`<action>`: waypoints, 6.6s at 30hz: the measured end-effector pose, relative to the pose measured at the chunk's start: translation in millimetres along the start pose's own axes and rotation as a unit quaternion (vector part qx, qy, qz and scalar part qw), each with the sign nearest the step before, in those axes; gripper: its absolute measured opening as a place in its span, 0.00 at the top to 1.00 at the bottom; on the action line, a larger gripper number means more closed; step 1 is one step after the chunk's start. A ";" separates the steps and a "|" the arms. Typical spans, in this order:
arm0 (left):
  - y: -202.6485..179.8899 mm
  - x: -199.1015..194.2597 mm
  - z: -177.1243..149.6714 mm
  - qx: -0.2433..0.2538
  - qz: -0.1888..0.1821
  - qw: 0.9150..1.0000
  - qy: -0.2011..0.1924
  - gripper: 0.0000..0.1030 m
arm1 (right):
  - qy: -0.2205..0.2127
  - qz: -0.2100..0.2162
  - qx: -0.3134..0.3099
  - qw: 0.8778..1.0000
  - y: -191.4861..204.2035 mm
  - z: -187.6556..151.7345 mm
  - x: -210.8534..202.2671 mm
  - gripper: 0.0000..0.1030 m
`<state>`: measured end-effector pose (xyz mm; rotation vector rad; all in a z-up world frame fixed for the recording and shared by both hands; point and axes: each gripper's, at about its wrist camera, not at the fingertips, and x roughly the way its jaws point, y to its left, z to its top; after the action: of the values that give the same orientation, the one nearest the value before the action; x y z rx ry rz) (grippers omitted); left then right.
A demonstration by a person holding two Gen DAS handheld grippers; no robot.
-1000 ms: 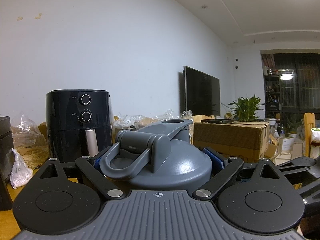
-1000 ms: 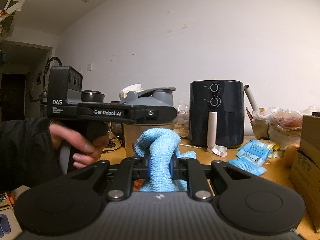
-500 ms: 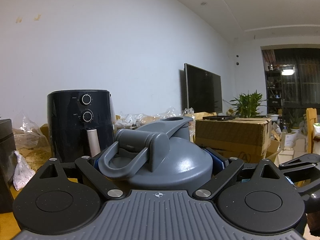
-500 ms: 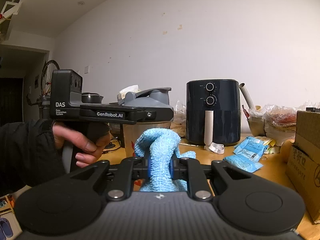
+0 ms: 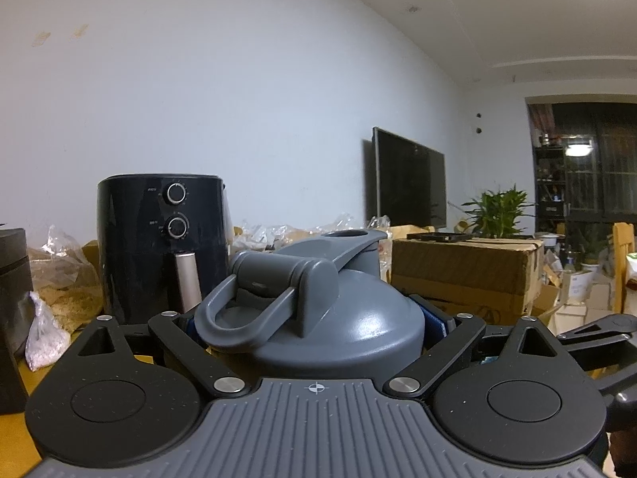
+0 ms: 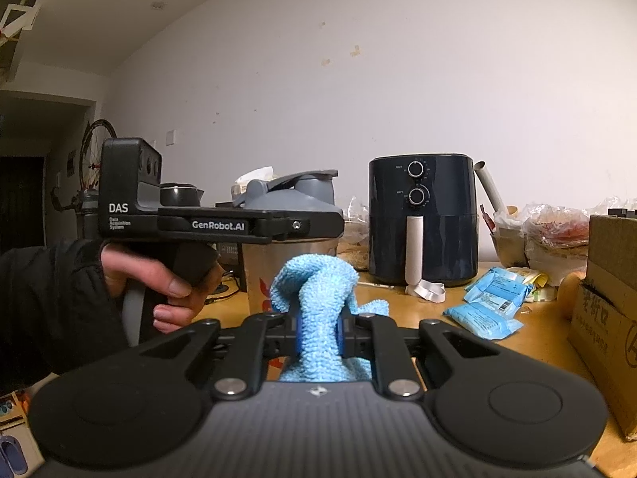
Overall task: Clean container
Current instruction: 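Rub the blue cloth against the bottle side with the right gripper while the left gripper holds it, then rotate the shaker bottle by its lid with the left gripper while the right gripper holds the cloth, then press the blue cloth against the bottle wall with the right gripper while the left gripper holds it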
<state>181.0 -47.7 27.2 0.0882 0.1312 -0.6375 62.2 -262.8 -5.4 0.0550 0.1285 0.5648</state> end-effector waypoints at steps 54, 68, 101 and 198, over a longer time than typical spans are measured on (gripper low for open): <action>-46.6 1.7 8.9 -0.018 0.202 0.979 0.010 0.06 | 0.010 -0.006 0.020 1.000 -6.2 -5.6 0.4 0.90; -64.4 6.6 15.1 -0.030 0.278 0.960 0.007 0.00 | 0.011 -0.007 0.023 1.000 -9.7 -7.8 -2.0 0.90; -99.9 38.2 30.0 -0.077 0.470 0.879 0.021 0.03 | 0.016 -0.017 0.027 0.999 -15.5 -12.5 -3.4 0.89; -16.6 1.7 8.9 -0.047 0.089 0.995 0.021 0.07 | 0.033 -0.018 0.000 0.999 -3.2 9.5 13.6 0.87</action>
<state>173.2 -63.1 35.0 0.0218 0.1924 -0.4512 76.5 -258.3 2.3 0.0335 0.1927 0.5299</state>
